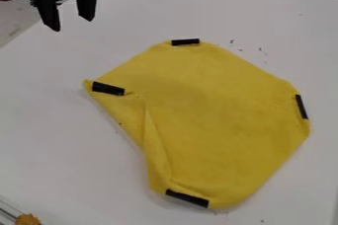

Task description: Fold the cloth from bottom left to top right

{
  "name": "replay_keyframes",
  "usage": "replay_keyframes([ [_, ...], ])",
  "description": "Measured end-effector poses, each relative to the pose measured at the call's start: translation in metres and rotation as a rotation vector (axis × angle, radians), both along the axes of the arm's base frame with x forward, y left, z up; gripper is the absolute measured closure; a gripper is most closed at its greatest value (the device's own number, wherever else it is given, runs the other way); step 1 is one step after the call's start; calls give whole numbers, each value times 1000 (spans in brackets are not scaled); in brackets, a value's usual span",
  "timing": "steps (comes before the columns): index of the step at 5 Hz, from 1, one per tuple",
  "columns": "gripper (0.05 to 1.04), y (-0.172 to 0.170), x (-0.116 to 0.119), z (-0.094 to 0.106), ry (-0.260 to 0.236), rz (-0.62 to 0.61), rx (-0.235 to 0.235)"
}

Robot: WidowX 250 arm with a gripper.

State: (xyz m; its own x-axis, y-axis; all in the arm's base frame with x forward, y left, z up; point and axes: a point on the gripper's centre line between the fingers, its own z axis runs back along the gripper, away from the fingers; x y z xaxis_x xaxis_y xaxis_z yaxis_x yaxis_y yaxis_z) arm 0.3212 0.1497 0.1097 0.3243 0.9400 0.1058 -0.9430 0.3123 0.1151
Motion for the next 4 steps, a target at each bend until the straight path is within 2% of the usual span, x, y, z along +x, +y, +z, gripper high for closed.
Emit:
replay_keyframes([
  [1, 84, -2, -3, -15, 41, -5, -18],
  [2, 84, -30, -11, -26, 103, -80, -42],
  [3, 84, -61, -23, -16, 124, -116, -58],
  [4, 84, -93, -38, -31, 173, -149, -68],
])
